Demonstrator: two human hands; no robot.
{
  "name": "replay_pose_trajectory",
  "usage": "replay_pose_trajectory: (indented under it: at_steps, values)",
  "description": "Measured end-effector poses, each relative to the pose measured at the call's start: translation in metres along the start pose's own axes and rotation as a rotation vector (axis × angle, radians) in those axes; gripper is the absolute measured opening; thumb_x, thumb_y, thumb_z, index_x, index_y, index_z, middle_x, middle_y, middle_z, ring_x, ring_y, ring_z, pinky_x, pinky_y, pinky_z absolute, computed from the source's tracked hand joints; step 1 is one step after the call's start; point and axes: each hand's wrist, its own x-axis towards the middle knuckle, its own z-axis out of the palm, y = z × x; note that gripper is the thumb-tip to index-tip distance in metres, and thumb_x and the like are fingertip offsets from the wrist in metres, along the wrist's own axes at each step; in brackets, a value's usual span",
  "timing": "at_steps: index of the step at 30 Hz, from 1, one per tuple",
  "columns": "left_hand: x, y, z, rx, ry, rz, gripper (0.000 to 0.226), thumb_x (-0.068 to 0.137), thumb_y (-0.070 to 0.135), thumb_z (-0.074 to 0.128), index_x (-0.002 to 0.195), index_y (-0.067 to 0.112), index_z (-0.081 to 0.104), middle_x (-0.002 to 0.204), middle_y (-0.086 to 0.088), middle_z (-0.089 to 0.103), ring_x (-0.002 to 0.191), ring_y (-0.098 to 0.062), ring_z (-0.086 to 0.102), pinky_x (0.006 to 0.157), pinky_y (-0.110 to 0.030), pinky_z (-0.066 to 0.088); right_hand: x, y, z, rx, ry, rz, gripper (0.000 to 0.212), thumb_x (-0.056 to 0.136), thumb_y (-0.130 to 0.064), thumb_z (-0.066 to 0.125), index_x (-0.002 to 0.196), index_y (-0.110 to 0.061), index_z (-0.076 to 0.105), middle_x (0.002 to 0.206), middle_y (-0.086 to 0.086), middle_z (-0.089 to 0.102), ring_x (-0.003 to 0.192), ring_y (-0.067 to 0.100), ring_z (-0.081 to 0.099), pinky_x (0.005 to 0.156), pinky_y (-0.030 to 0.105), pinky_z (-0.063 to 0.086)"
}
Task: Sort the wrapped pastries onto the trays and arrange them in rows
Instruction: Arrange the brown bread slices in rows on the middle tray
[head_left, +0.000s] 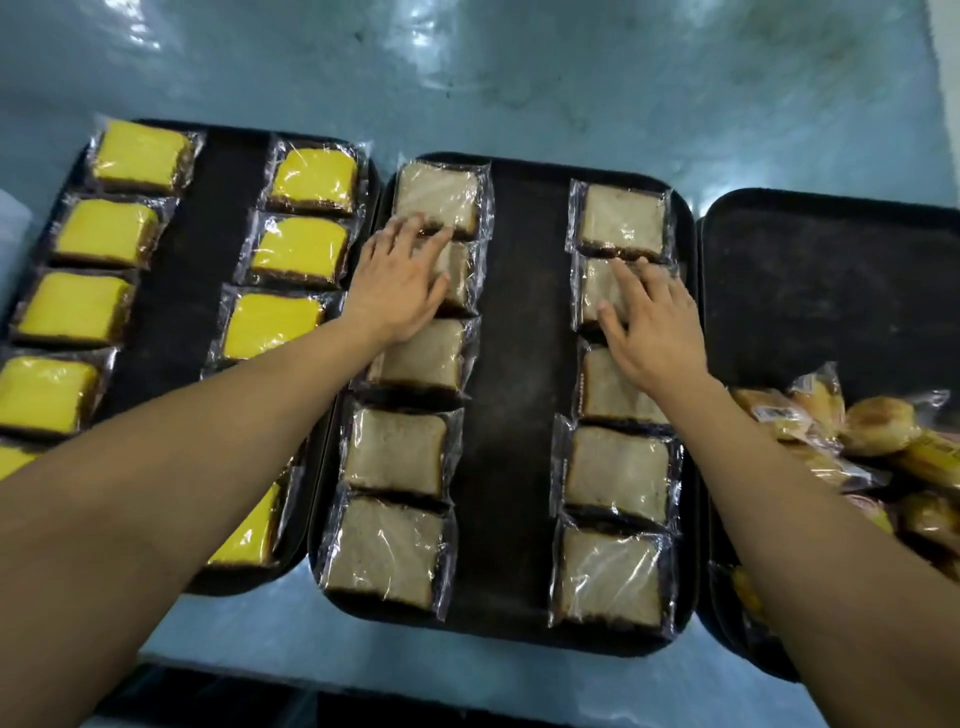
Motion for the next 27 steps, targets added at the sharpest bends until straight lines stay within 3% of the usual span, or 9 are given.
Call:
replay_pose_trajectory:
  at_steps: [4, 7, 10, 15, 20, 24, 27]
  values:
    - [0.038, -0.008, -0.009, -0.020, -0.066, -0.067, 0.060, 0.103, 0.051, 0.031, 0.158, 0.031, 0.015, 0.167, -0.014, 0.005, 0.153, -0.039, 0.006, 0.121, -0.056, 0.011, -0.002, -0.004, -0.001, -0.002, 0.015, -0.007, 0.061, 0.105, -0.051, 0.032, 0.160, -0.023, 0.027, 0.164, 0.012, 0.030, 0.150, 0.034, 0.027, 0.125, 0.051, 0.021]
    - [0.050, -0.008, -0.009, -0.022, -0.144, -0.068, 0.059, 0.103, 0.052, 0.031, 0.157, 0.031, 0.018, 0.167, -0.013, 0.006, 0.152, -0.040, 0.008, 0.121, -0.058, 0.011, -0.013, -0.007, -0.002, -0.008, 0.043, -0.042, 0.061, 0.105, -0.051, 0.033, 0.159, -0.023, 0.029, 0.161, 0.014, 0.034, 0.147, 0.036, 0.032, 0.122, 0.053, 0.024]
    - [0.033, -0.002, -0.010, -0.033, -0.076, -0.104, 0.059, 0.104, 0.051, 0.028, 0.157, 0.029, 0.018, 0.167, -0.012, 0.008, 0.153, -0.038, 0.008, 0.122, -0.056, 0.011, -0.036, -0.016, -0.002, 0.040, 0.089, -0.040, 0.059, 0.105, -0.049, 0.036, 0.157, -0.021, 0.033, 0.158, 0.014, 0.038, 0.143, 0.037, 0.036, 0.121, 0.053, 0.027]
    - [-0.087, 0.022, 0.010, -0.044, 0.048, 0.058, 0.055, 0.105, 0.045, 0.025, 0.156, 0.025, 0.027, 0.165, -0.010, 0.022, 0.151, -0.034, 0.020, 0.123, -0.050, 0.017, -0.107, -0.037, 0.009, 0.102, 0.139, -0.023, 0.056, 0.106, -0.041, 0.042, 0.157, -0.021, 0.035, 0.159, 0.009, 0.038, 0.147, 0.027, 0.033, 0.124, 0.046, 0.022]
    - [-0.235, 0.035, 0.048, -0.031, 0.081, 0.128, 0.055, 0.103, 0.034, 0.037, 0.156, 0.020, 0.032, 0.163, -0.013, 0.026, 0.150, -0.034, 0.025, 0.122, -0.052, 0.018, -0.199, -0.044, 0.032, 0.072, 0.246, -0.039, 0.051, 0.100, -0.028, 0.057, 0.148, -0.014, 0.050, 0.151, 0.012, 0.049, 0.143, 0.030, 0.041, 0.121, 0.051, 0.027]
    - [-0.268, 0.032, 0.070, -0.045, 0.053, 0.144, 0.050, 0.103, 0.031, 0.040, 0.152, 0.020, 0.042, 0.157, -0.013, 0.039, 0.142, -0.039, 0.039, 0.118, -0.056, 0.026, -0.231, -0.040, 0.045, -0.012, 0.201, 0.003, 0.051, 0.099, -0.035, 0.054, 0.147, -0.017, 0.053, 0.152, 0.011, 0.050, 0.144, 0.030, 0.042, 0.122, 0.051, 0.026]
    - [-0.267, 0.031, 0.070, -0.031, 0.039, 0.144, 0.053, 0.102, 0.032, 0.043, 0.154, 0.021, 0.039, 0.159, -0.012, 0.036, 0.144, -0.038, 0.036, 0.118, -0.056, 0.026, -0.235, -0.041, 0.046, -0.032, 0.163, 0.011, 0.051, 0.101, -0.038, 0.049, 0.148, -0.017, 0.052, 0.153, 0.011, 0.048, 0.145, 0.029, 0.041, 0.122, 0.051, 0.026]
